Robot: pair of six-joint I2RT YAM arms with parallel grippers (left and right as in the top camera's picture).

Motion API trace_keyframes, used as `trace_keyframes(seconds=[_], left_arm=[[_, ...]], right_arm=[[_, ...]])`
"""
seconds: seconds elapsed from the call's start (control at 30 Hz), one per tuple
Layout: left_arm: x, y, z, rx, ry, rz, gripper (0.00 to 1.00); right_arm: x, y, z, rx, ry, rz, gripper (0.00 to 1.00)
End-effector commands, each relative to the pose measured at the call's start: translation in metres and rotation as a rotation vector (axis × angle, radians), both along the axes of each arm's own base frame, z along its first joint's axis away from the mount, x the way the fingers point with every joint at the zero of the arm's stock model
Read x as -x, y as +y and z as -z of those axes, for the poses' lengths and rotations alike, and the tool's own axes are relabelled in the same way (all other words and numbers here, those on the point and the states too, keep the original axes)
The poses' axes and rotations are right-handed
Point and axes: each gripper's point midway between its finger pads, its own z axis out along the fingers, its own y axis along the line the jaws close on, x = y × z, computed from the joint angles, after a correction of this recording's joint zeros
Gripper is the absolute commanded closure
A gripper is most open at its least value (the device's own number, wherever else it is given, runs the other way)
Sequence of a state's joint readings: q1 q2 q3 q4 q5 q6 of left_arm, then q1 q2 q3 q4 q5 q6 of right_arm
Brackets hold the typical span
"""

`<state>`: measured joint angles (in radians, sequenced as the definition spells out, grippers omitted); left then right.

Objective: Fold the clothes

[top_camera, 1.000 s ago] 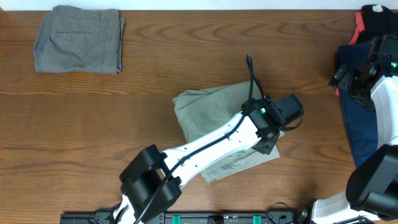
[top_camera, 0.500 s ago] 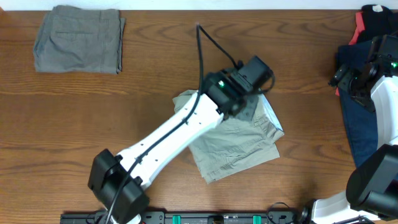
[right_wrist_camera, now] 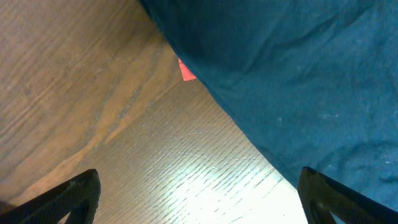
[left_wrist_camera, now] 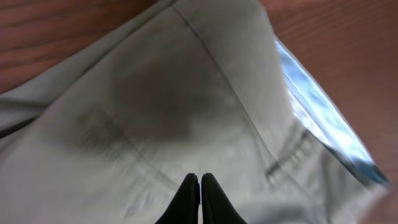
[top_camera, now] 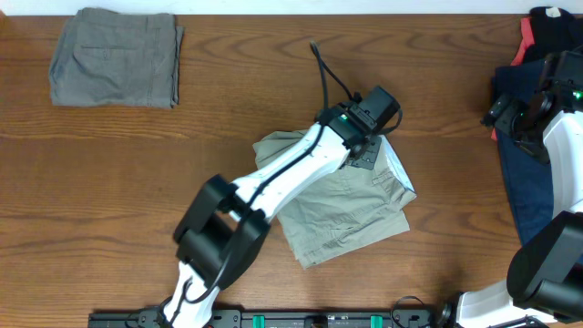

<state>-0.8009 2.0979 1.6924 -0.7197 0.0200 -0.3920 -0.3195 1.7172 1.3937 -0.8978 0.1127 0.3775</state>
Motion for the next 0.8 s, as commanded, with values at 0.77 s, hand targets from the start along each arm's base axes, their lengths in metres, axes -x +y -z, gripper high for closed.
trace_keyframes(seconds=[0.77], left_arm=[[-0.08,0.045,-0.076,0.135,-0.214,-0.112,0.93]], right_arm=[[0.001,-0.002,-0.004,0.017,-0.004,-0.007,0.01]])
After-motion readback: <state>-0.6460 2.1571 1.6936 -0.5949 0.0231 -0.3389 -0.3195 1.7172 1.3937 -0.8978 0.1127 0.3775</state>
